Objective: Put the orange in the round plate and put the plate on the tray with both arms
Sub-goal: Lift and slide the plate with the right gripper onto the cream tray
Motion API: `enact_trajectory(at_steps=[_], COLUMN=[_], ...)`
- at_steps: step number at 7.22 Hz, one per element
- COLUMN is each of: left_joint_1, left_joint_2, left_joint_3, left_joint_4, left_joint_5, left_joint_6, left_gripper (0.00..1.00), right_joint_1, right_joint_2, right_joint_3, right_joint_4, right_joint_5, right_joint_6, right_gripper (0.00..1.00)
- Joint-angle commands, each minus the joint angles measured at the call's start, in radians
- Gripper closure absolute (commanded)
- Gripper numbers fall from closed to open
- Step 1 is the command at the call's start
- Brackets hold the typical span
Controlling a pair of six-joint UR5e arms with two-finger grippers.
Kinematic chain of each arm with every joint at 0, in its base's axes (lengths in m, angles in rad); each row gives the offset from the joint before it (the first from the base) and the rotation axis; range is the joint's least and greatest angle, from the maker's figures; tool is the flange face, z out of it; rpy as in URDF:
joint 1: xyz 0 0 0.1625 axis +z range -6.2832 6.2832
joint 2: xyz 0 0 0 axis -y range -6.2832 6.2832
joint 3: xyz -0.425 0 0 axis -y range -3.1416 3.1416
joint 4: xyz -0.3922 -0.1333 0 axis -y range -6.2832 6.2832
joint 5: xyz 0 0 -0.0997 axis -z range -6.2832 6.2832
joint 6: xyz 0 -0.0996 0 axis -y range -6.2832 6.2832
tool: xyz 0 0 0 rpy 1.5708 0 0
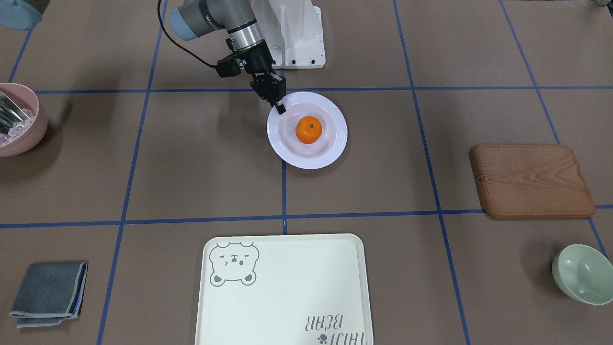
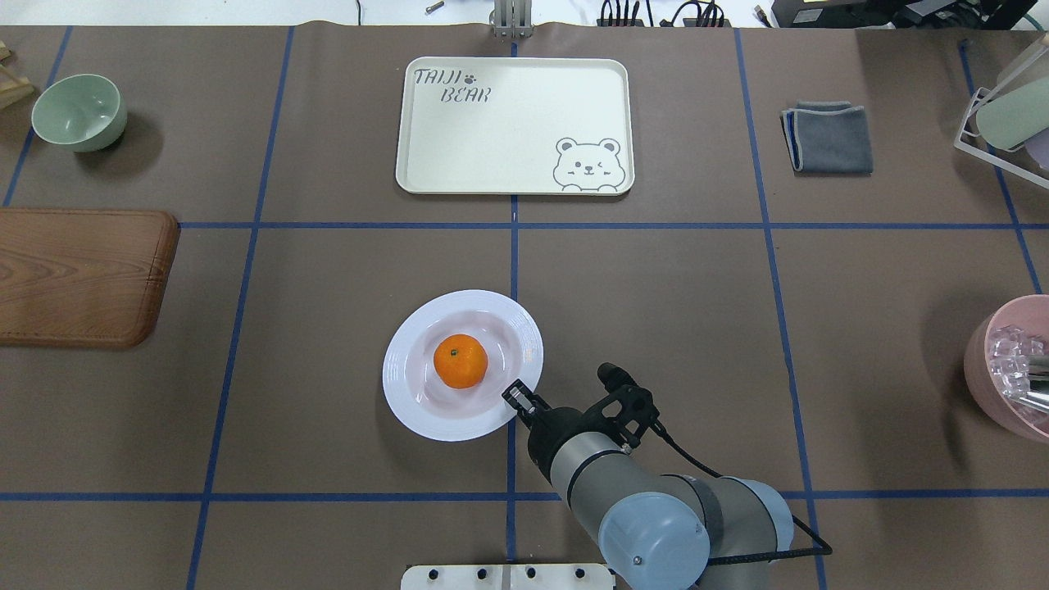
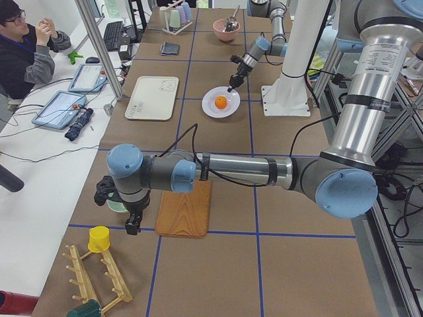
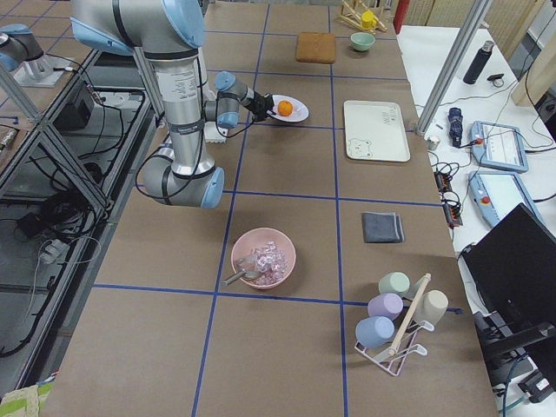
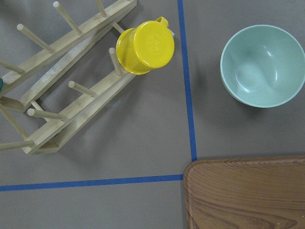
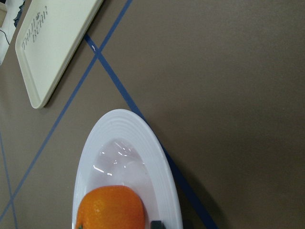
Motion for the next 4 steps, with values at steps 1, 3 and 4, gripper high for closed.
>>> enact_trajectory(at_steps=[1,3,4], left_joint_1=[0.002,0.000,0.000], left_joint_2=[-0.002,0.033,0.064], left_joint_3=[-0.005,-0.014,-0.038], left_joint_4=[0.015,0.044,0.043], left_joint_5=[-0.001,-0.010,-0.054], left_joint_6=[-0.005,-0.002,-0.001], left_gripper=[0.02,0.02,0.02], right_joint_1=[0.015,0.031,0.037], right_joint_2=[0.001,0.002,0.001], right_joint_3=[0.041,0.062,0.069], right_joint_4=[0.008,0.008,0.009], right_joint_5=[-0.003,-0.004,-0.004], right_joint_6=[0.018,0.042,0.073], right_gripper=[1.00,1.00,1.00])
